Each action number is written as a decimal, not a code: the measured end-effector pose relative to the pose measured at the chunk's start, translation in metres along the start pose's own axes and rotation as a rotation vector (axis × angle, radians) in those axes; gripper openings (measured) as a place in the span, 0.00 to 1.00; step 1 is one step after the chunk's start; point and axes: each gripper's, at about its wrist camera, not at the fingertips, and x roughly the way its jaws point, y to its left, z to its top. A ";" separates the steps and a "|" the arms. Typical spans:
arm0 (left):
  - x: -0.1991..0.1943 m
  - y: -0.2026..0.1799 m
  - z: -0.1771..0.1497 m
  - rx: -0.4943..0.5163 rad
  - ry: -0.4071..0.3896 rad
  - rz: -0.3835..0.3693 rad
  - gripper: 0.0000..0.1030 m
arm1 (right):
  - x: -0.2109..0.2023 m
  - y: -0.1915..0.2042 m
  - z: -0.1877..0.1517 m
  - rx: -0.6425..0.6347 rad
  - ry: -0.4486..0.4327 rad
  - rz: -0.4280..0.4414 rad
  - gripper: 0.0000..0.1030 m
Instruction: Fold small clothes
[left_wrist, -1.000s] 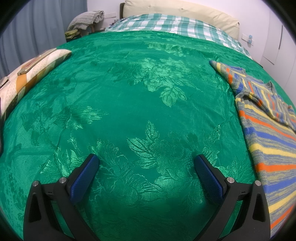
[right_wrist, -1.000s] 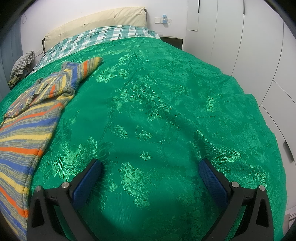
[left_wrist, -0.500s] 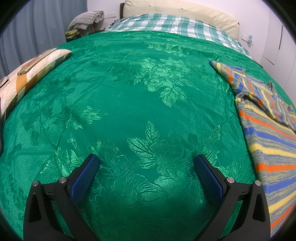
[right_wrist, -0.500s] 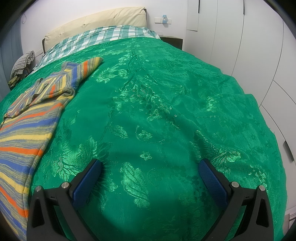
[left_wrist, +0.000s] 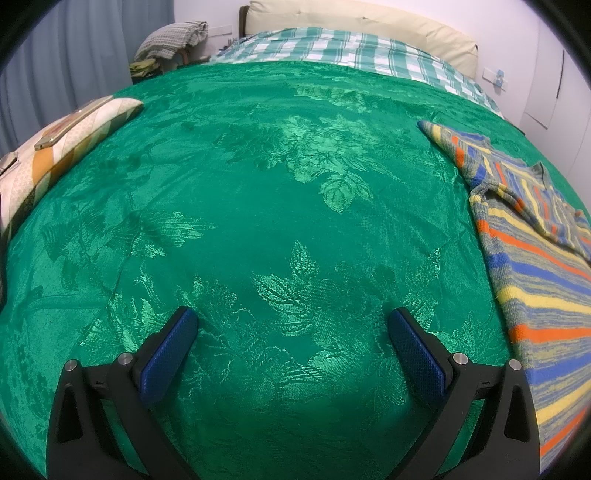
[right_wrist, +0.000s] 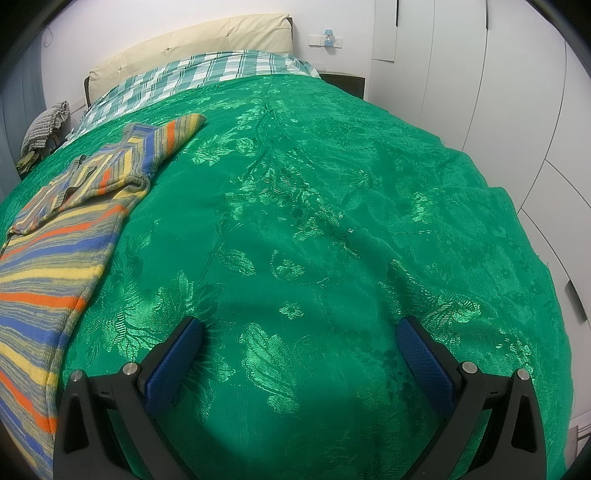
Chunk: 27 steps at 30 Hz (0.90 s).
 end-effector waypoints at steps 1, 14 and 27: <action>0.000 0.000 0.000 0.000 0.000 0.000 1.00 | 0.000 0.000 0.000 0.000 0.000 0.000 1.00; -0.038 0.002 0.003 -0.065 0.054 -0.029 0.99 | 0.000 0.001 0.000 0.000 -0.001 -0.002 1.00; -0.127 0.000 -0.044 -0.097 0.105 -0.224 0.99 | -0.008 -0.005 0.023 -0.001 0.130 0.026 0.99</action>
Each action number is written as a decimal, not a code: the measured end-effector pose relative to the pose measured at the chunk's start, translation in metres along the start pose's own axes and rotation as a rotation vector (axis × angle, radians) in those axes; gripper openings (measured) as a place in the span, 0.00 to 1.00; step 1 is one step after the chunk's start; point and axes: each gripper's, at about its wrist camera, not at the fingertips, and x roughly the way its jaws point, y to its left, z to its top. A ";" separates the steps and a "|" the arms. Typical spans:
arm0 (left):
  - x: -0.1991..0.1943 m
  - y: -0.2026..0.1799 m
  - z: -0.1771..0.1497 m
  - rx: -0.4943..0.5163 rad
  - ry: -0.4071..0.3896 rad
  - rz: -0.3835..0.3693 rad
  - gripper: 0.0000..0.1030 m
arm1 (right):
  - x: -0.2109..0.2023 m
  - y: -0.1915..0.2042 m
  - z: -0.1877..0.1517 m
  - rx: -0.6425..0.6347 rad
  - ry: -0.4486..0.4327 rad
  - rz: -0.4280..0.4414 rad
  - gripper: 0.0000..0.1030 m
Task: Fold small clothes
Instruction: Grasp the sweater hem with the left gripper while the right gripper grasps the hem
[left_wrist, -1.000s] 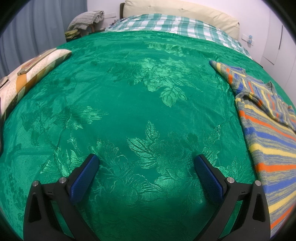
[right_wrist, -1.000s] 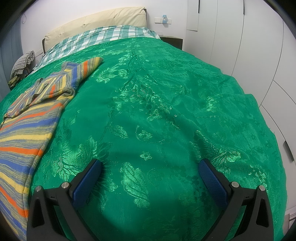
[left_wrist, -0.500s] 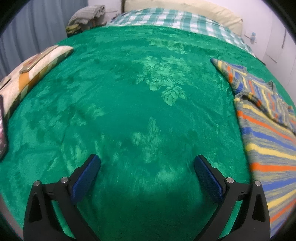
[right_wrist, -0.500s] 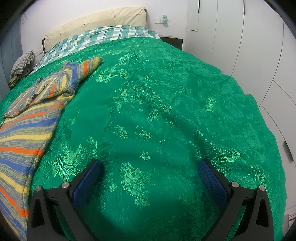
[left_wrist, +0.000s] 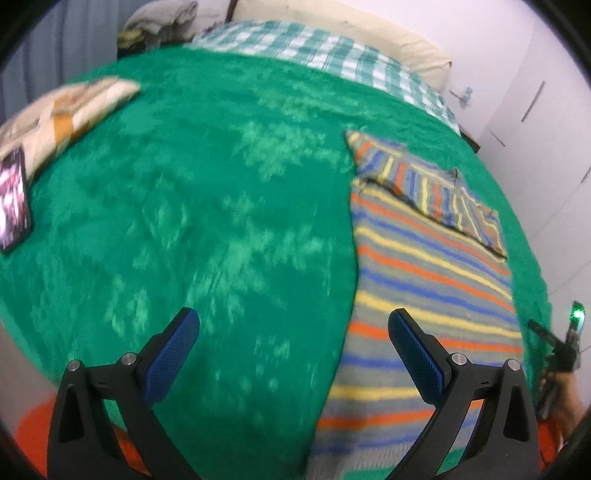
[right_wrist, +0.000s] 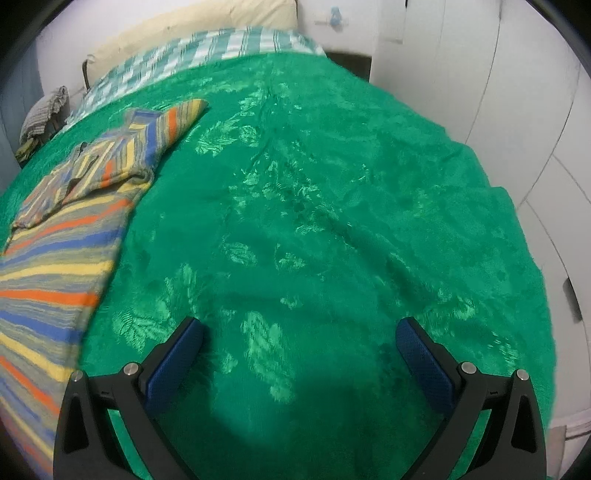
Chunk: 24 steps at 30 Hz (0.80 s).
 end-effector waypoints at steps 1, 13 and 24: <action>0.002 0.002 -0.003 -0.004 0.015 -0.001 0.99 | -0.010 -0.001 0.001 0.014 -0.009 0.017 0.99; 0.027 -0.046 -0.073 0.221 0.319 -0.060 0.64 | -0.080 0.044 -0.082 -0.004 0.325 0.403 0.88; -0.003 -0.071 -0.035 0.204 0.332 -0.193 0.04 | -0.069 0.044 -0.071 0.038 0.441 0.521 0.06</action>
